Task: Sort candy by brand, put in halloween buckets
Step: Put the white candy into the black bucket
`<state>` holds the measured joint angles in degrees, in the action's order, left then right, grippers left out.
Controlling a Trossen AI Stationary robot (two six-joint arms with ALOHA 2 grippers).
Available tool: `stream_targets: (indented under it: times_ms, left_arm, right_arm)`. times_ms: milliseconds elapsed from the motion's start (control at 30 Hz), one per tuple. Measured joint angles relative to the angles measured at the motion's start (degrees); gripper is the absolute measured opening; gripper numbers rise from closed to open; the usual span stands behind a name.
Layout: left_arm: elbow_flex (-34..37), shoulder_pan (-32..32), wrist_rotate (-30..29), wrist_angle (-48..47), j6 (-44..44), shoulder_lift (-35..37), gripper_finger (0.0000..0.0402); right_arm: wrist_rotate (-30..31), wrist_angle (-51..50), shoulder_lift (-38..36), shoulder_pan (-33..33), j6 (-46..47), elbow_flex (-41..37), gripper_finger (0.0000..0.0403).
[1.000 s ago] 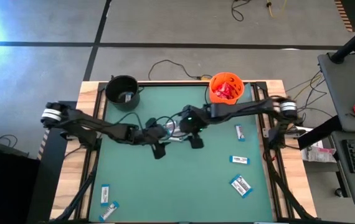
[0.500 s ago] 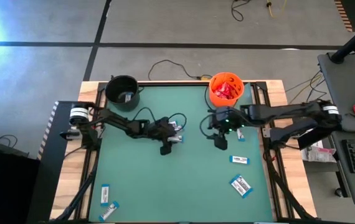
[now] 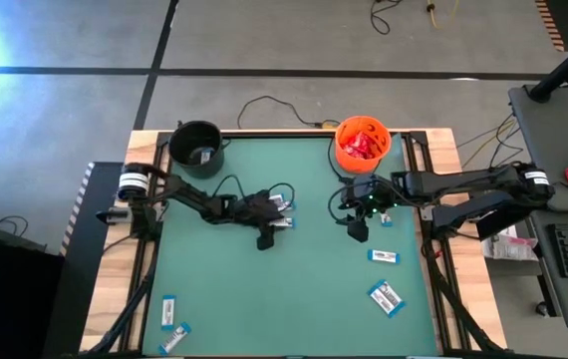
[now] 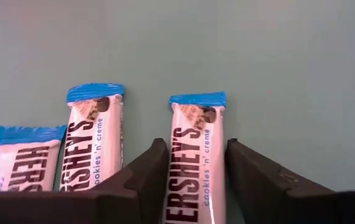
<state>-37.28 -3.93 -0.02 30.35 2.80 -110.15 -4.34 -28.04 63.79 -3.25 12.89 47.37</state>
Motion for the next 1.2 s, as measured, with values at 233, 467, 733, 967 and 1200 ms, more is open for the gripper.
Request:
stream_targets:
  times_ms: [233, 467, 733, 967, 1200]
  left_arm:
    - [7.1, 0.3, -2.2, 27.3, 5.9, -7.7, 0.0116]
    - [8.1, 1.1, -3.0, 41.6, 2.7, -15.0, 0.0135]
    - [8.1, 1.1, -3.4, 42.3, 0.6, -15.3, 0.0126]
    - [8.2, 1.2, -5.9, 38.4, 1.6, -11.0, 0.0096]
    - [7.1, 1.1, -9.1, 18.8, 1.6, 4.6, 0.0094]
  right_arm:
    - [-2.1, -0.4, -0.5, 0.0, 0.0, 0.0, 0.0219]
    - [-2.2, -1.4, -0.9, 0.0, 0.0, 0.0, 0.0219]
    - [-2.2, -2.1, -1.9, 0.0, 0.0, 0.0, 0.0219]
    - [-1.6, -3.7, -3.4, -0.1, -1.2, 0.0, 0.0219]
    - [0.3, -9.7, -5.9, -0.1, -0.3, 1.5, 0.0219]
